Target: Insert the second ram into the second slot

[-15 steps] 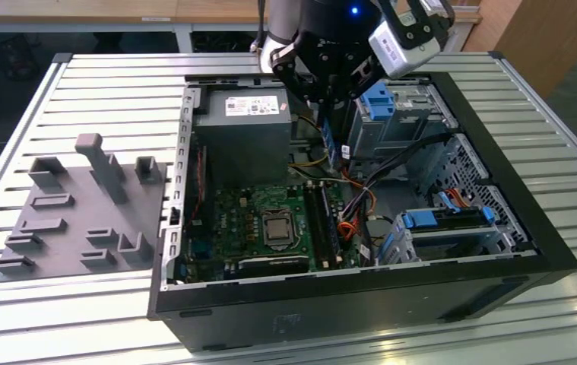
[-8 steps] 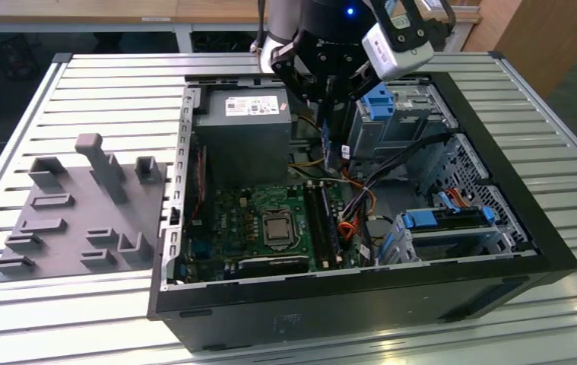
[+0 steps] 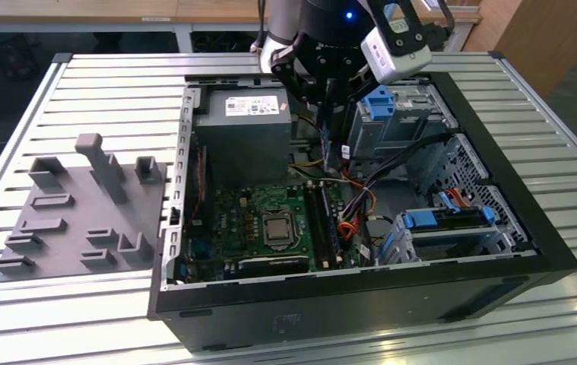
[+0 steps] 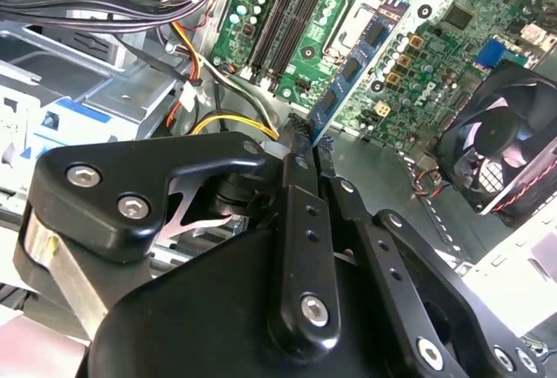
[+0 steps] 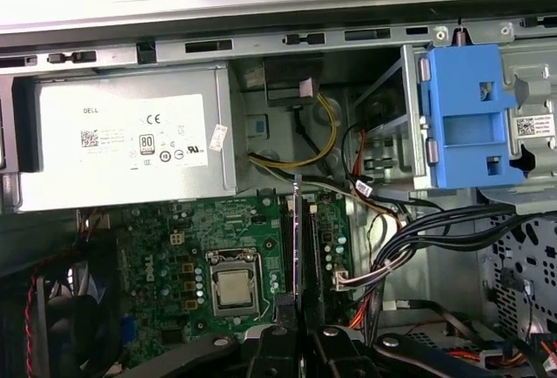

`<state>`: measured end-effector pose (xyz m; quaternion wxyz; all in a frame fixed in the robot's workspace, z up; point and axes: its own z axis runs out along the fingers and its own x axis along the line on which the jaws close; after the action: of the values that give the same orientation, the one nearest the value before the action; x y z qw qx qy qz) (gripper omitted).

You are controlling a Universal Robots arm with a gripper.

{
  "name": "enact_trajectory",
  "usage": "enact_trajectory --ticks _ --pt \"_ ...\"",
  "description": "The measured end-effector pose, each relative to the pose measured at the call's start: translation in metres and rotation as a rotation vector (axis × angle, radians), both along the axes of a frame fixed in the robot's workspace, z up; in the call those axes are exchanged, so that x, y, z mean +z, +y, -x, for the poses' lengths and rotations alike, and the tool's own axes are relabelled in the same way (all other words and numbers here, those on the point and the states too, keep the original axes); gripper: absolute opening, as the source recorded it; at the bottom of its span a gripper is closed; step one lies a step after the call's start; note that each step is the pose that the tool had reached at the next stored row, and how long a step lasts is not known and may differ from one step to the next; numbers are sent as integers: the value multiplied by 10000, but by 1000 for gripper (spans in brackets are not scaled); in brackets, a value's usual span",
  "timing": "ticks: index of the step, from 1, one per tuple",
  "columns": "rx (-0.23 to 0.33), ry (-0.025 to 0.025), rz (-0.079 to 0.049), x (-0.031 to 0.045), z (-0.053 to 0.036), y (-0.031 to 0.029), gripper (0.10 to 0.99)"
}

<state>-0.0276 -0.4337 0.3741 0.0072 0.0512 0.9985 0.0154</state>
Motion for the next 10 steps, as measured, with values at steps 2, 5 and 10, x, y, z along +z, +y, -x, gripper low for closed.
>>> enact_trajectory --ticks 2,5,10 --pt "1 0 -1 -8 0 0 141" --pt "1 0 -1 -21 0 -1 141" --pt "1 0 -2 -46 0 -3 141"
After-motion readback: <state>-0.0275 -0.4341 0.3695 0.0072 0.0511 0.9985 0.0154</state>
